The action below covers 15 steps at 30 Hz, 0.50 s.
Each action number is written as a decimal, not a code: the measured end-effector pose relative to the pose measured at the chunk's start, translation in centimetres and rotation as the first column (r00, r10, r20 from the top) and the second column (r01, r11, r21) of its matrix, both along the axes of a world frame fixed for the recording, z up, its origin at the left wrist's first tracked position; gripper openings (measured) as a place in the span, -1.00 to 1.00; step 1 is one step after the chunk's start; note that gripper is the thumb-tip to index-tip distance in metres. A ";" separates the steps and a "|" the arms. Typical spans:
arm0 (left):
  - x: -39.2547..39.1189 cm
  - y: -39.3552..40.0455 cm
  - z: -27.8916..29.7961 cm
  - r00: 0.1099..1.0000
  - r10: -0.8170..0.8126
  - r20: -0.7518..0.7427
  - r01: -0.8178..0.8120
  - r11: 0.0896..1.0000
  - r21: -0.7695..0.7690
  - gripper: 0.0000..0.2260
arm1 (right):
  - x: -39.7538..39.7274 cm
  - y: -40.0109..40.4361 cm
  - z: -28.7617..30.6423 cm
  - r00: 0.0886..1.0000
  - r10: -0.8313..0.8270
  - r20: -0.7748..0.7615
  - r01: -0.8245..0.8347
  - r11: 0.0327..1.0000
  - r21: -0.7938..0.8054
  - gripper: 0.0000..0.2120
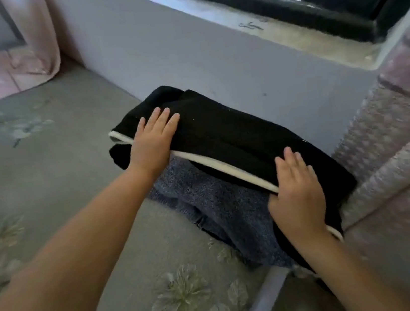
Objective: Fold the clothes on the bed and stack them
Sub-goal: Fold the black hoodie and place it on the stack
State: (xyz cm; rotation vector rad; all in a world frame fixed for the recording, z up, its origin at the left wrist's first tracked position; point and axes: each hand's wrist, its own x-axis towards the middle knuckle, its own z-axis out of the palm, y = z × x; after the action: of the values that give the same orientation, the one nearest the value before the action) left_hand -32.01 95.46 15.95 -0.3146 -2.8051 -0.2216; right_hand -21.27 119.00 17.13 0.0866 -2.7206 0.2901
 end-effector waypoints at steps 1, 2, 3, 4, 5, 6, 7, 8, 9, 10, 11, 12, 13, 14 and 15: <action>-1.2 0.2 -1.5 0.995 0.052 0.081 -0.047 0.997 -0.058 -0.41 | -0.7 -0.4 -1.9 0.999 -0.001 0.050 -0.001 0.998 0.056 -0.37; -2.0 0.3 -3.4 0.980 0.094 0.173 -0.071 0.989 -0.133 -0.35 | -1.3 -1.1 -4.1 0.987 -0.004 0.163 -0.013 0.995 0.104 -0.32; -2.5 0.3 -5.4 0.957 0.110 0.269 -0.056 0.978 -0.203 -0.30 | -1.7 -1.7 -6.3 0.945 -0.030 0.325 -0.022 0.988 0.153 -0.27; -2.6 0.5 -7.5 0.925 0.090 0.369 0.005 0.968 -0.250 -0.26 | -1.9 -2.2 -8.9 0.856 -0.061 0.513 -0.033 0.985 0.172 -0.24; -2.5 0.8 -9.7 0.883 0.036 0.468 0.102 0.958 -0.267 -0.24 | -2.1 -2.3 -11.9 0.773 -0.077 0.630 -0.047 0.983 0.178 -0.25; -2.4 1.2 -11.9 0.837 -0.034 0.546 0.204 0.945 -0.255 -0.27 | -2.2 -2.2 -14.5 0.696 -0.086 0.713 -0.065 0.981 0.181 -0.27; -2.3 1.7 -13.9 0.797 -0.106 0.595 0.288 0.932 -0.220 -0.33 | -2.3 -1.9 -16.4 0.655 -0.078 0.751 -0.082 0.981 0.173 -0.30; -2.2 2.3 -15.6 0.774 -0.168 0.611 0.330 0.930 -0.162 -0.40 | -2.4 -1.6 -17.8 0.663 -0.052 0.747 -0.110 0.980 0.166 -0.33; -2.1 3.0 -17.2 0.772 -0.205 0.602 0.326 0.940 -0.098 -0.47 | -2.6 -1.2 -18.9 0.720 -0.022 0.693 -0.136 0.976 0.171 -0.37; -2.1 3.7 -18.6 0.783 -0.219 0.583 0.303 0.952 -0.050 -0.51 | -3.1 -0.5 -19.9 0.766 0.013 0.642 -0.149 0.976 0.159 -0.43; -2.2 4.4 -19.8 0.793 -0.215 0.570 0.279 0.960 -0.026 -0.52 | -3.6 0.1 -20.9 0.815 0.048 0.577 -0.161 0.976 0.146 -0.46; -2.1 5.1 -20.9 0.800 -0.197 0.567 0.254 0.967 -0.021 -0.52 | -4.0 0.7 -21.7 0.824 0.070 0.562 -0.168 0.978 0.124 -0.46; -2.0 5.8 -21.9 0.801 -0.174 0.573 0.231 0.973 -0.027 -0.52 | -4.3 1.3 -22.5 0.807 0.065 0.586 -0.168 0.978 0.123 -0.43; -1.8 6.3 -22.9 0.799 -0.148 0.582 0.209 0.977 -0.040 -0.51 | -4.4 1.8 -23.6 0.787 0.057 0.615 -0.179 0.974 0.139 -0.41; -1.7 6.7 -23.7 0.800 -0.122 0.587 0.191 0.980 -0.057 -0.50 | -4.5 2.3 -24.6 0.762 0.045 0.646 -0.186 0.971 0.152 -0.40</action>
State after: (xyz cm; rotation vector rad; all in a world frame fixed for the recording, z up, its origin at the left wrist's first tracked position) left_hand -33.67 102.21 -7.71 -0.5988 -3.4136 -0.2252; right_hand -25.78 121.35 -7.51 0.2612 -3.4380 0.0655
